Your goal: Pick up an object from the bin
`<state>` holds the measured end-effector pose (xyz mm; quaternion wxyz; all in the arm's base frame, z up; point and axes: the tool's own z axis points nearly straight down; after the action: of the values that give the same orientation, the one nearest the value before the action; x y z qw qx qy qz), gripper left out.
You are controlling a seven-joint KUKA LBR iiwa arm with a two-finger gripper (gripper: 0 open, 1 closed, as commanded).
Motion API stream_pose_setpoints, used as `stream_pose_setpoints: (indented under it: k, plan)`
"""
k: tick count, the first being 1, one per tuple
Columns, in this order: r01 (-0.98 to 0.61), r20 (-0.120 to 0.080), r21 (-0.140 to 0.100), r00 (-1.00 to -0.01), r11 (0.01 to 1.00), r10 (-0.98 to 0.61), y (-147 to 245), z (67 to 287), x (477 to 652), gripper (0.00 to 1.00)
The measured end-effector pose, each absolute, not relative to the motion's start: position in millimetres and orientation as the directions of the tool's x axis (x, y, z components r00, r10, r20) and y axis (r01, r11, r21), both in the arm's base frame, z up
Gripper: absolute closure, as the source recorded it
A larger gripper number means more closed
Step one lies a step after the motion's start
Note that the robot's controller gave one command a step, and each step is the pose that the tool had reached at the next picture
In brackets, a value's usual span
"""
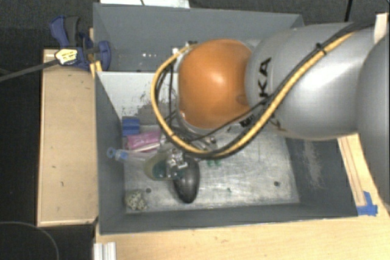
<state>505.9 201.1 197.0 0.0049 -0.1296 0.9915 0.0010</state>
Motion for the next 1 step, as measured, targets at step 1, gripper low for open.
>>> stream_pose_setpoints:
  k: [1]
  plan:
    - [-0.309,-0.003,-0.001,-0.951,0.951,-0.309,193.1,137.1,565.5,1.00]
